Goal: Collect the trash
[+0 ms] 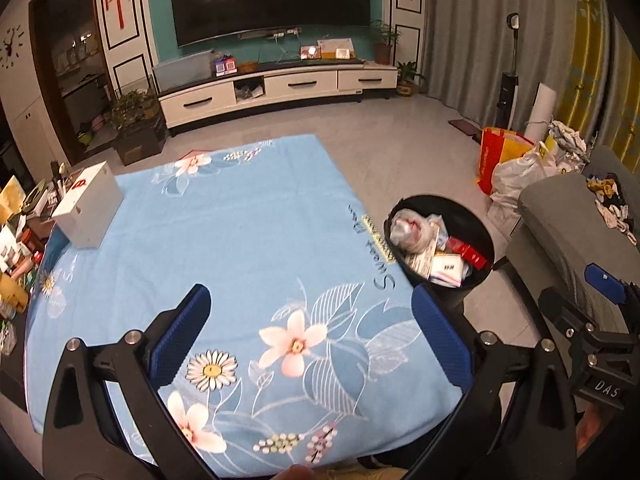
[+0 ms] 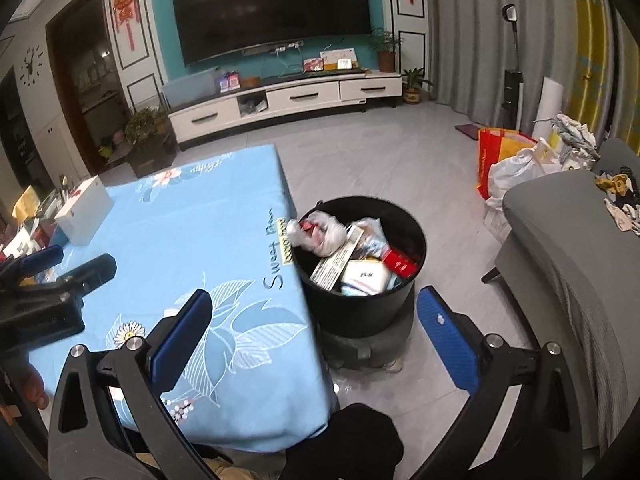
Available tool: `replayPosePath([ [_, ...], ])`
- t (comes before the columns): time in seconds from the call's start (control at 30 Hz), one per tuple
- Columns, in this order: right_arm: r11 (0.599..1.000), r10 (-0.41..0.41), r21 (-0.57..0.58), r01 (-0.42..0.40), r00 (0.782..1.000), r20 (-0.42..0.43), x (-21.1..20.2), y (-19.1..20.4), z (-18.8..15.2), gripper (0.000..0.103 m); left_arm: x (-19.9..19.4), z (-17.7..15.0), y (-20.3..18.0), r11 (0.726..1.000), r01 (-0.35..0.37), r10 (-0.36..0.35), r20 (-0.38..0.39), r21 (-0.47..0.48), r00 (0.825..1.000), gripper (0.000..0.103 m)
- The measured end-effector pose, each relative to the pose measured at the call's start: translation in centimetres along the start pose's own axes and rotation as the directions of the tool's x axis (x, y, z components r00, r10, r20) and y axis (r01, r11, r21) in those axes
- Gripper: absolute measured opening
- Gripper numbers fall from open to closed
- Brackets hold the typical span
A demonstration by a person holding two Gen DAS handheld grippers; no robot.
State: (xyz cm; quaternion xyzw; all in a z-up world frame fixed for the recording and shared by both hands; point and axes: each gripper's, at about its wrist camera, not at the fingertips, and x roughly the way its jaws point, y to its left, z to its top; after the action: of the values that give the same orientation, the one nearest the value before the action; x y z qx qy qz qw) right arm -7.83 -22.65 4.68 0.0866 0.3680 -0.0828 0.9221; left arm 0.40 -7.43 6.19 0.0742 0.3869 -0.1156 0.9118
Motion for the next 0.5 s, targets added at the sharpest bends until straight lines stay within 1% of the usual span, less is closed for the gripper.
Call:
replayPosePath([
  [0.1,1.000,0.006,-0.012,-0.006,1.000,-0.015,0.3,0.7,-0.3,0.100,0.1,-0.8,0.2,1.000,-0.016,0.017,-0.024,0.008,1.000,0.100],
  [0.17,1.000,0.009,-0.022,-0.009,1.000,-0.015,0.2,1.1,-0.5,0.100,0.0,-1.1,0.3,1.000,-0.030,0.030,-0.027,0.010,0.999,0.100],
  [0.3,1.000,-0.003,-0.026,0.003,1.000,-0.007,-0.2,1.1,-0.6,0.100,-0.1,-1.5,0.6,1.000,-0.026,0.026,-0.027,0.001,0.999,0.100],
  [0.5,1.000,-0.025,-0.004,0.025,1.000,0.003,-0.6,0.2,-0.5,0.100,-0.5,-1.5,-0.5,1.000,-0.001,0.002,-0.022,0.027,1.000,0.100],
])
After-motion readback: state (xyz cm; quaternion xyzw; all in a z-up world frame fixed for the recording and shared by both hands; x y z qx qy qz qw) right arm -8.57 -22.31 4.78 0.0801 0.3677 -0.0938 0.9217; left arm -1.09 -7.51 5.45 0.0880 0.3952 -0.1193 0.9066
